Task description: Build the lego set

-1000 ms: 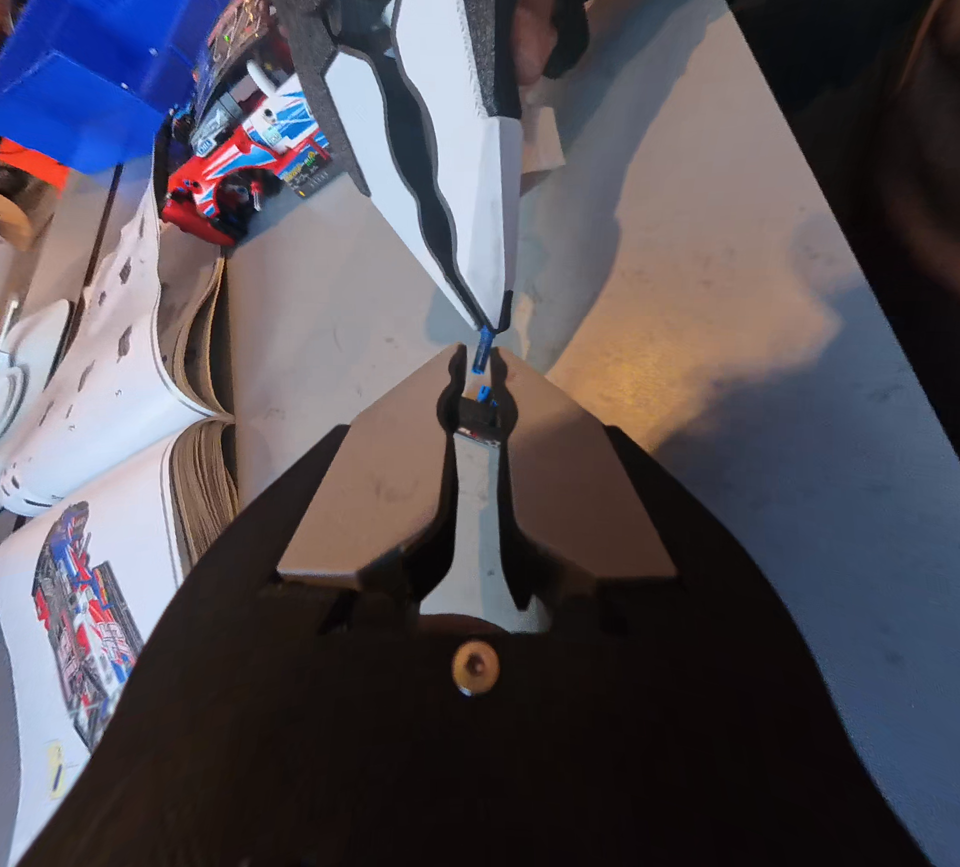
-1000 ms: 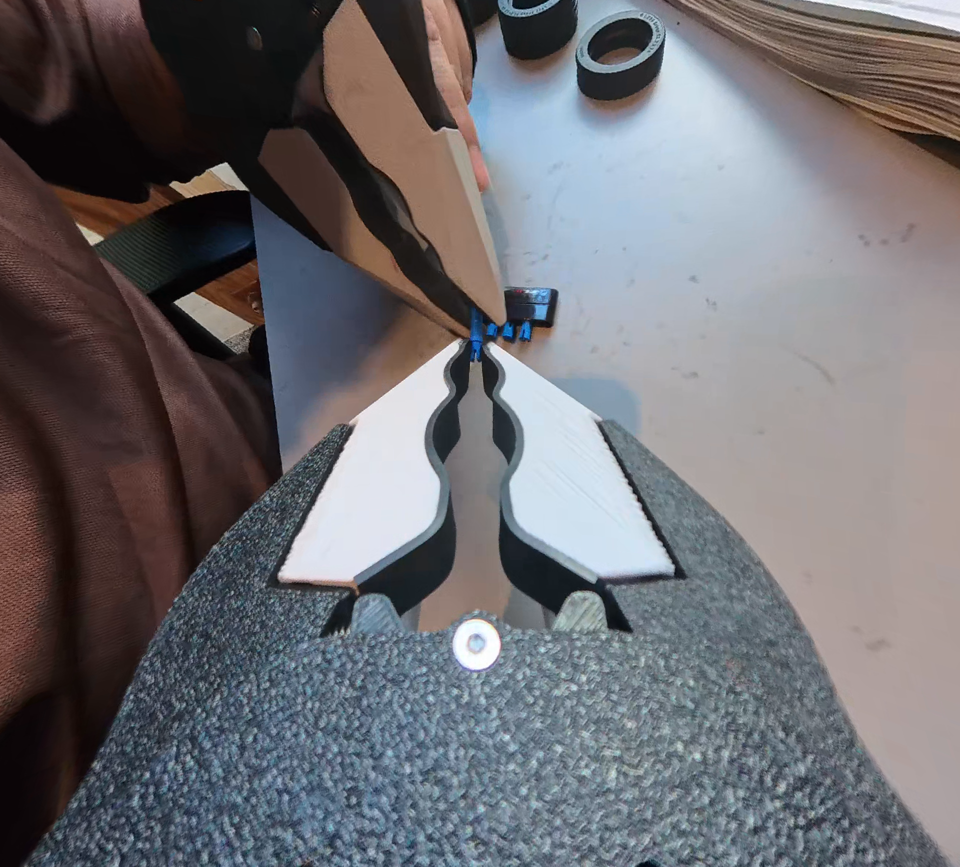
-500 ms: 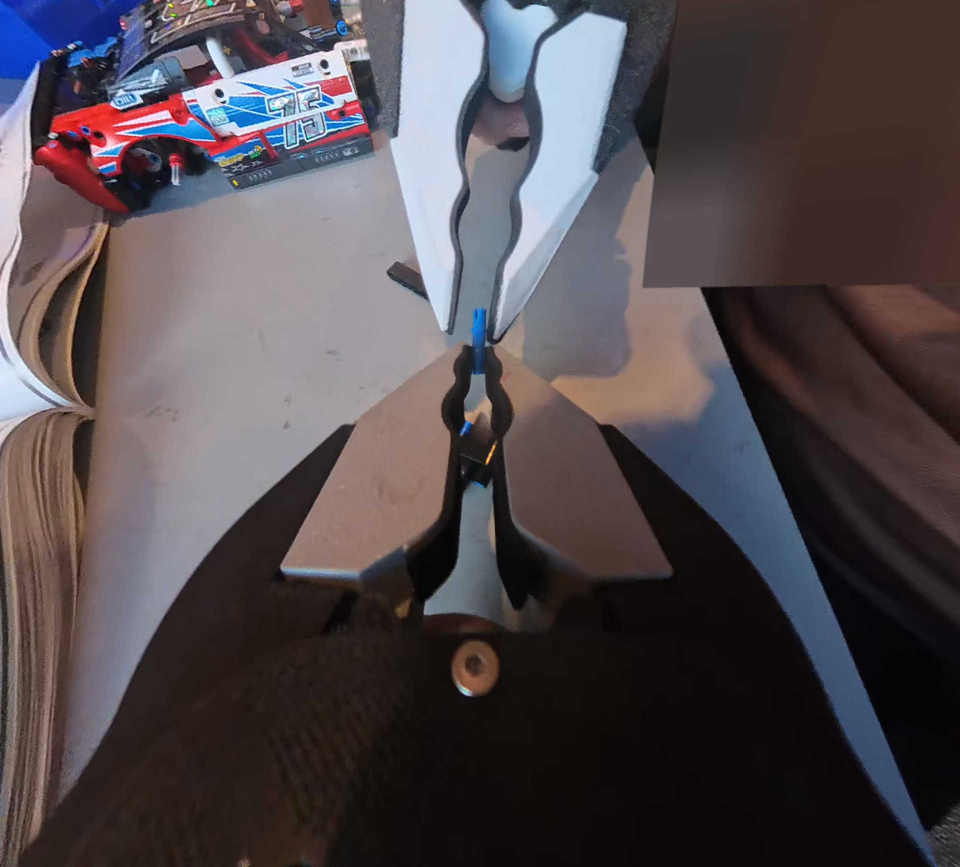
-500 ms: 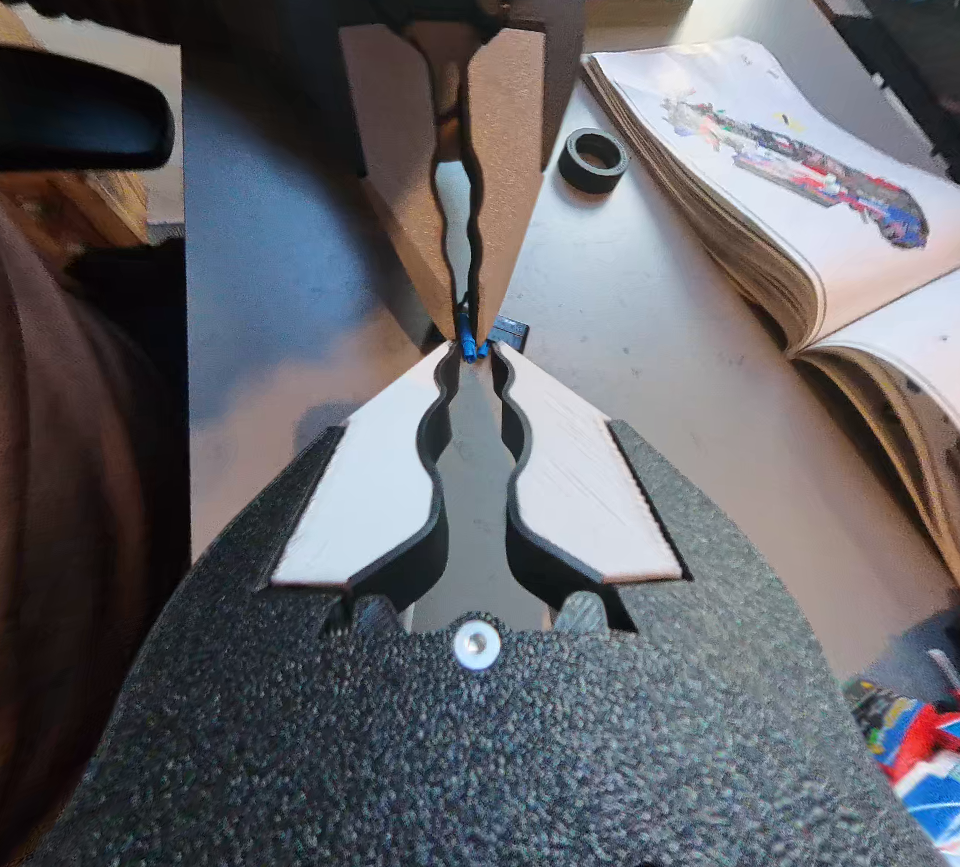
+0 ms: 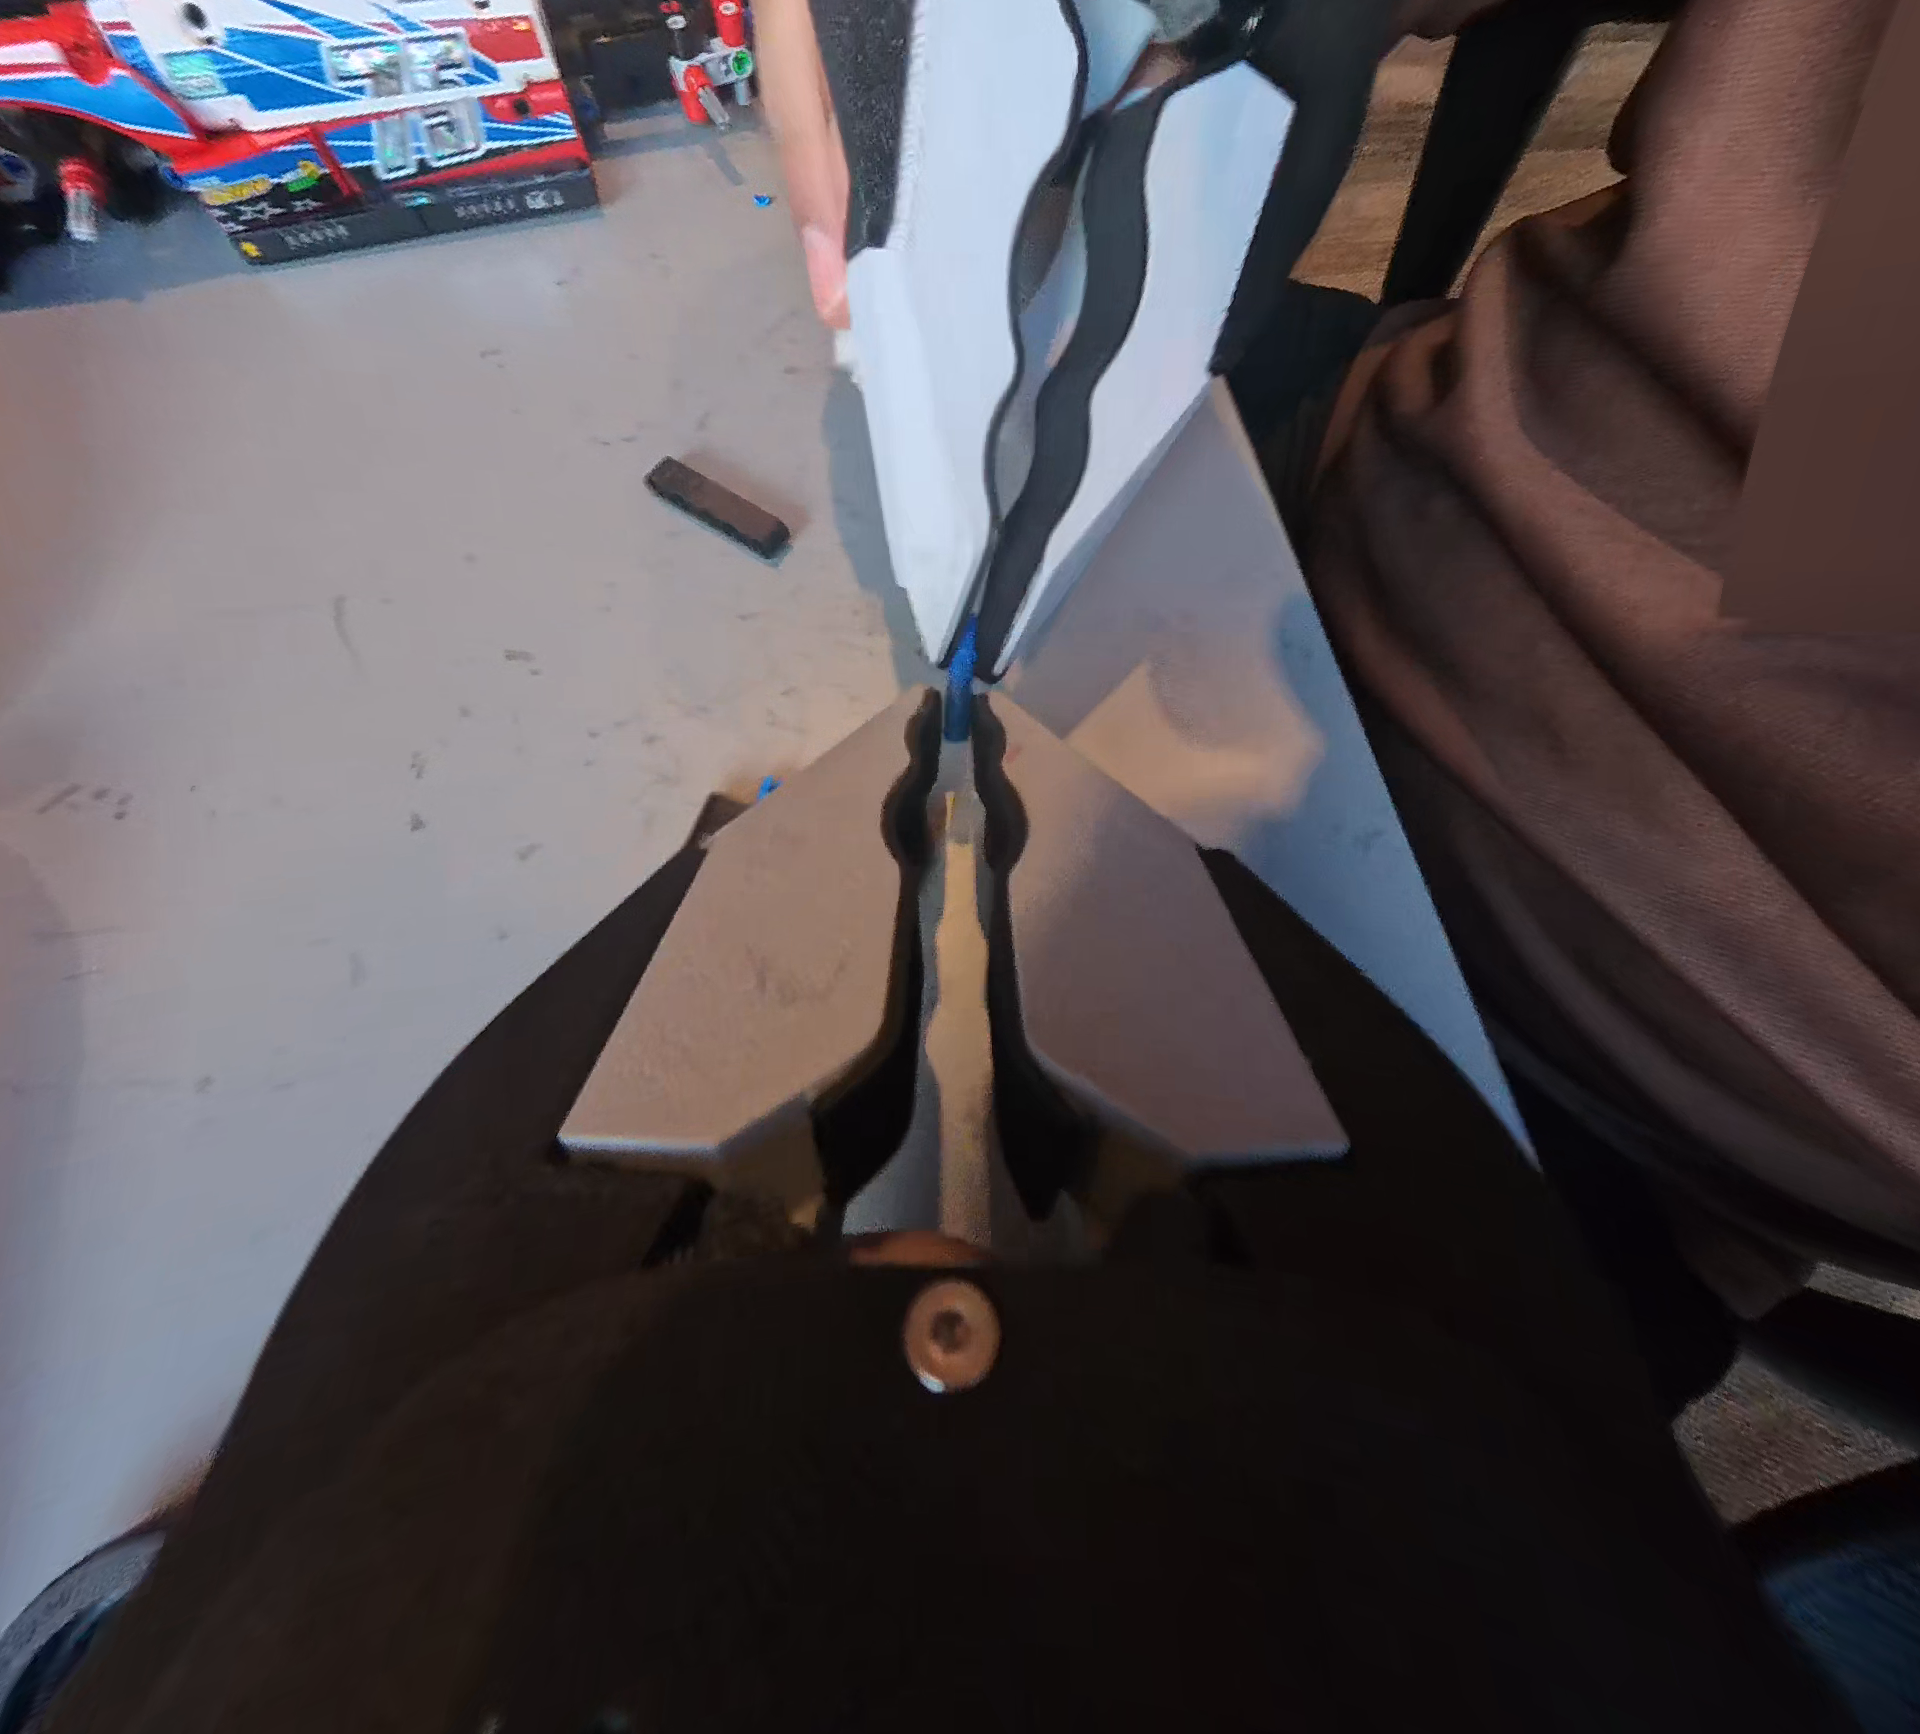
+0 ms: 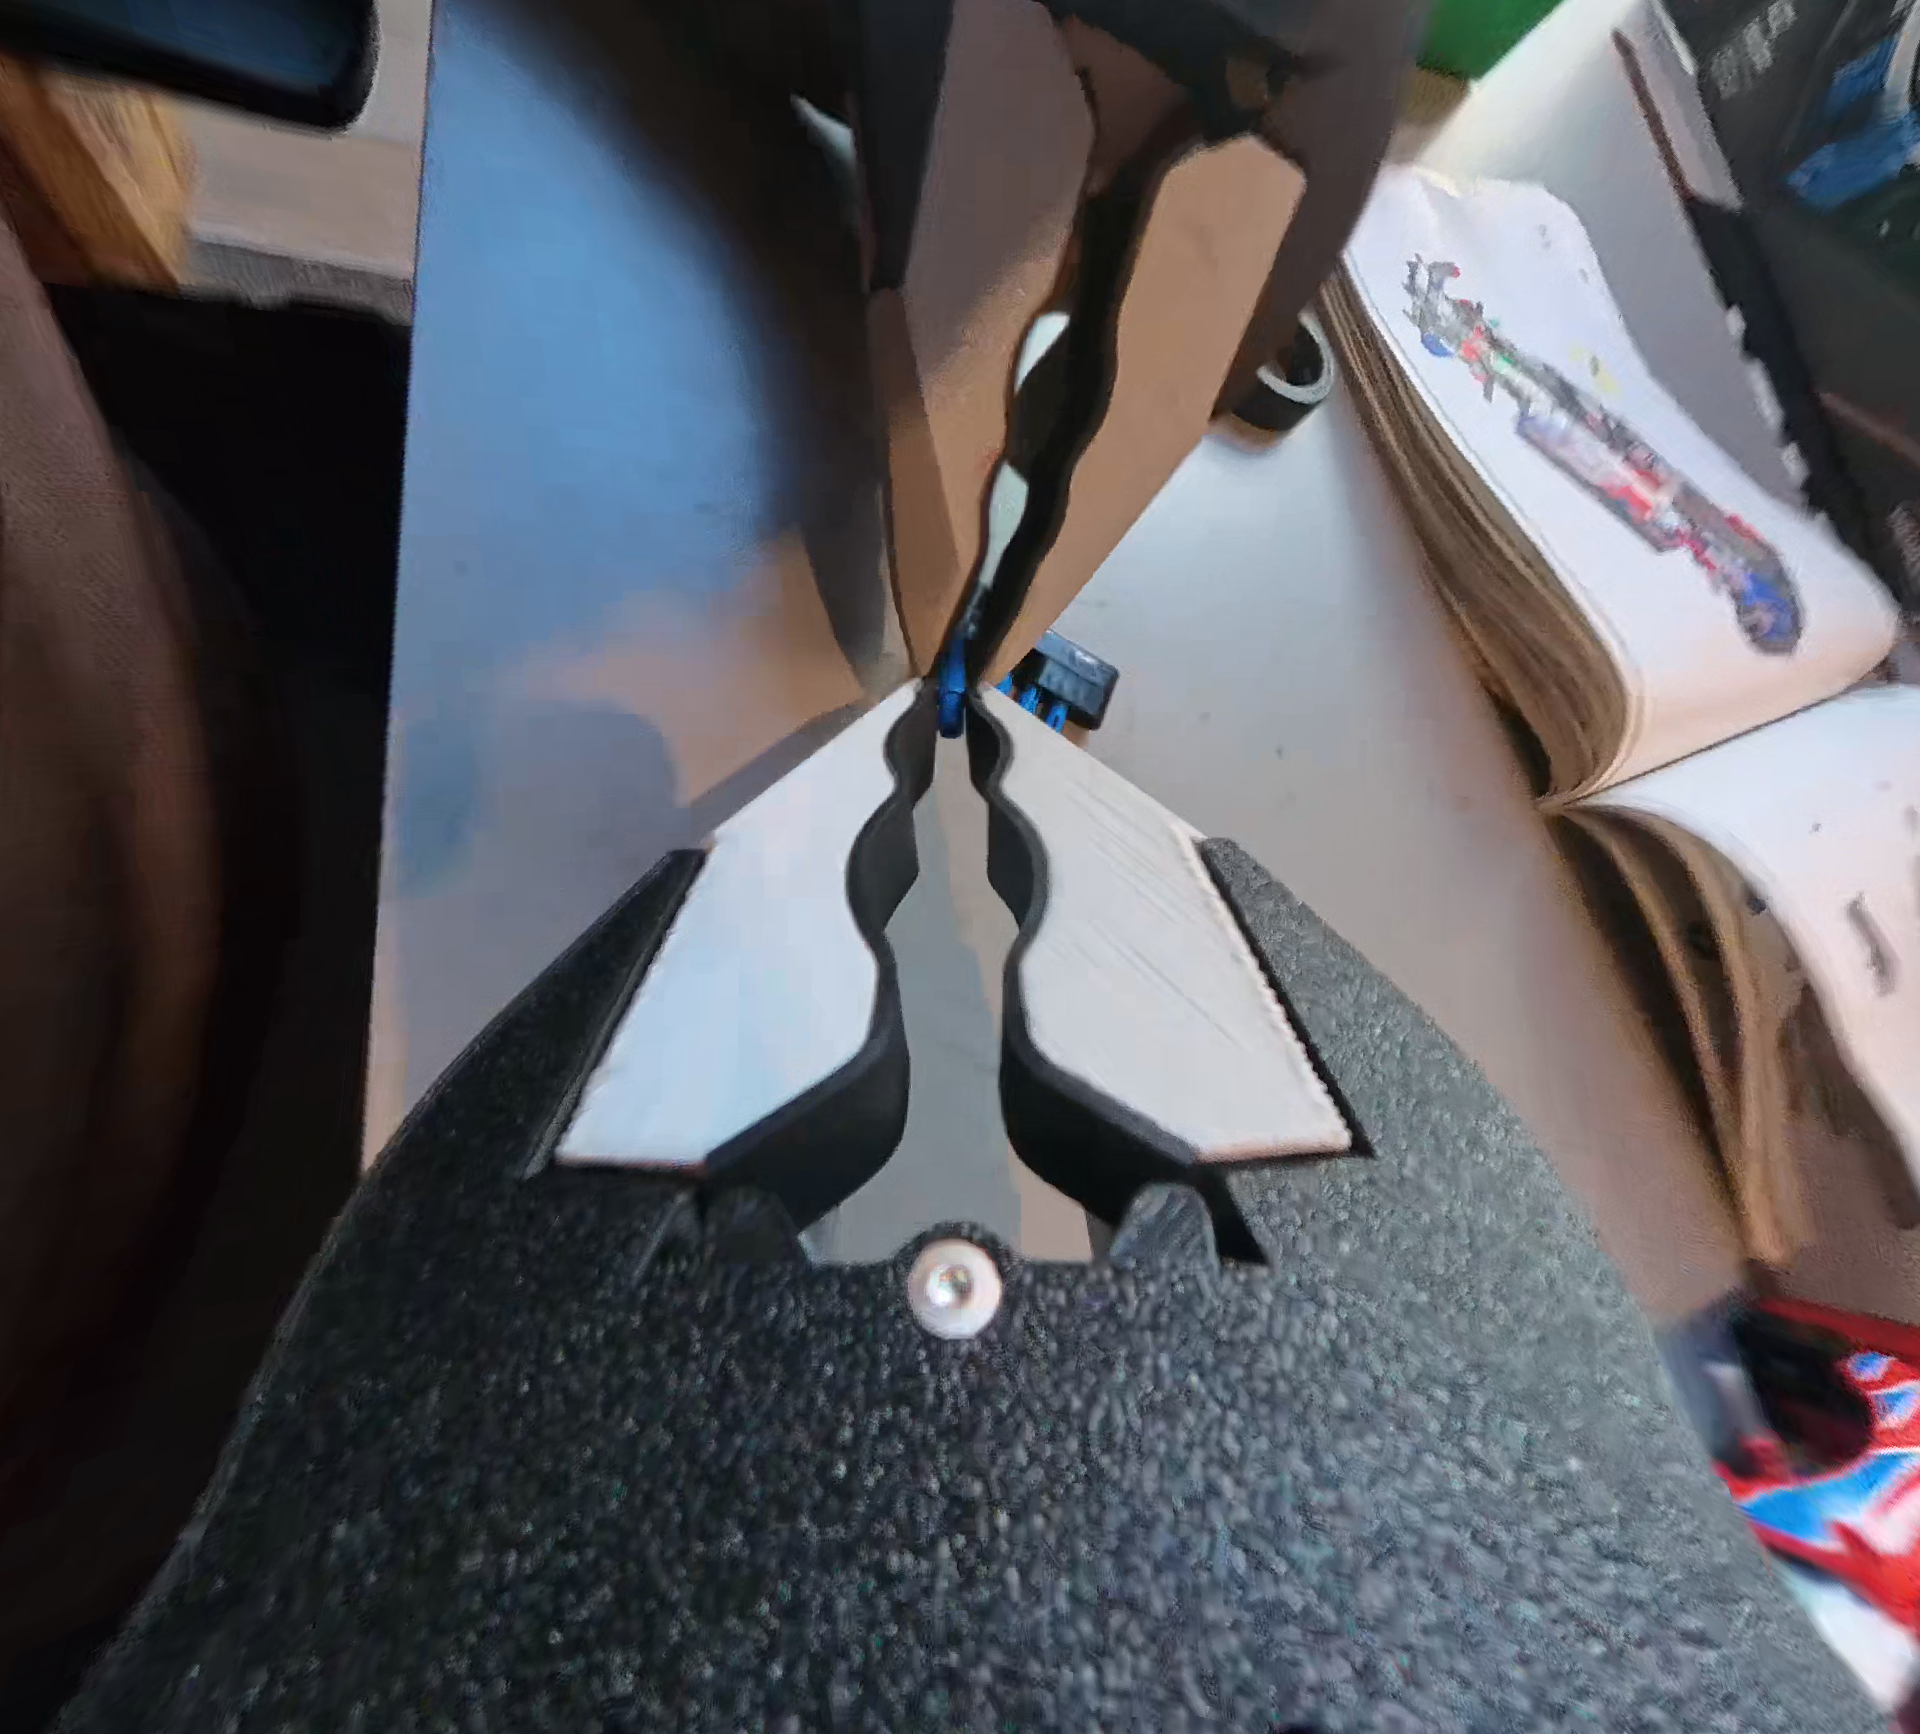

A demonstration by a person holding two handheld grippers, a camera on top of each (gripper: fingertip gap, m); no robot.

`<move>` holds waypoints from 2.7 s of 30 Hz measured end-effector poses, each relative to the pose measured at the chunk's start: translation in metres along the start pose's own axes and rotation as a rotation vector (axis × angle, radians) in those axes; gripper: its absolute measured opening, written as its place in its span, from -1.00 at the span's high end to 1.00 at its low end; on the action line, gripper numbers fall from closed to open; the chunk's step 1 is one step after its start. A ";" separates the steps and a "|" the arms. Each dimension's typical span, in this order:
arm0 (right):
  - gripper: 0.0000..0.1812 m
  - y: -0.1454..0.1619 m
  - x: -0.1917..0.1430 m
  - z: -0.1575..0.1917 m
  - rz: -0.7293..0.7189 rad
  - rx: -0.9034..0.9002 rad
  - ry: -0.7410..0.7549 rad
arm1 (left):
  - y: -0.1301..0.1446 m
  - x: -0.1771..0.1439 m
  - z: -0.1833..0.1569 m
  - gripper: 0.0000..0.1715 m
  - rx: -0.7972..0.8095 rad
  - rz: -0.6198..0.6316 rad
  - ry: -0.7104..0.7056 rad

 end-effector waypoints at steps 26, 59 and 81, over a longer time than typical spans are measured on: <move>0.94 0.022 0.021 -0.007 0.067 0.707 -0.167 | 0.028 -0.003 0.038 0.46 0.072 0.221 0.124; 0.95 0.021 -0.001 0.047 0.087 0.587 0.062 | 0.019 0.021 -0.015 0.46 0.097 0.149 0.021; 0.96 0.017 0.001 0.045 0.126 0.638 -0.118 | 0.020 0.020 -0.020 0.47 0.123 0.148 0.028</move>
Point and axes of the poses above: each gripper's, where its closed fingertips meet, x out along the fingers, y out of its underside, z = x × y across the jaws, the point moved 3 cm from there along -x, back along the fingers, and after that the axes turned 2 degrees about y, right-handed, at the moved point
